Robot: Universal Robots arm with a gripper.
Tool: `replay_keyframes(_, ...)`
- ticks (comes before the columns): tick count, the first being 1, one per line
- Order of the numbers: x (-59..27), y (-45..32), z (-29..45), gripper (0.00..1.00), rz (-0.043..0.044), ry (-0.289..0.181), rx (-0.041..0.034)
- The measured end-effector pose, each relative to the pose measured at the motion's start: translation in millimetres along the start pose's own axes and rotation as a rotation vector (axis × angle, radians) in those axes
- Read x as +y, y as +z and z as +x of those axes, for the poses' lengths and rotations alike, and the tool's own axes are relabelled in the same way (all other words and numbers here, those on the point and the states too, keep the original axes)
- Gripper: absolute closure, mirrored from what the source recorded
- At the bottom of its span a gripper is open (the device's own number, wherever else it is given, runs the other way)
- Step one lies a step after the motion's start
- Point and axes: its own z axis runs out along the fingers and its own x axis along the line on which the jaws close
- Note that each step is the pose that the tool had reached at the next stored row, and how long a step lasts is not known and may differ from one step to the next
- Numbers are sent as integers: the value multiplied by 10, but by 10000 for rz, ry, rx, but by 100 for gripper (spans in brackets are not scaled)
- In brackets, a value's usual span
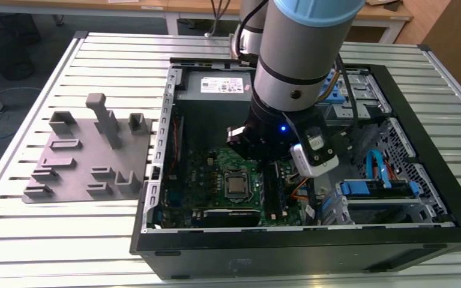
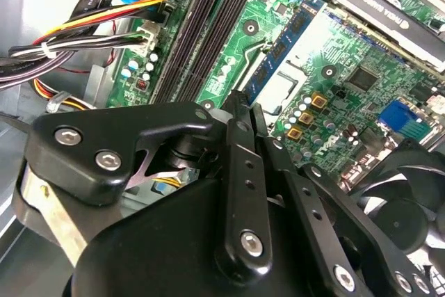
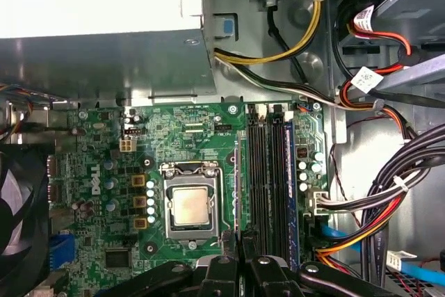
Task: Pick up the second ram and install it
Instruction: 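Insert the second ram into the second slot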
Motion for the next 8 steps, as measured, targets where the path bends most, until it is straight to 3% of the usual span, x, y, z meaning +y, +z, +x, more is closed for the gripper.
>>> replay_keyframes(8,2,3,-38,86,-1,0,0)
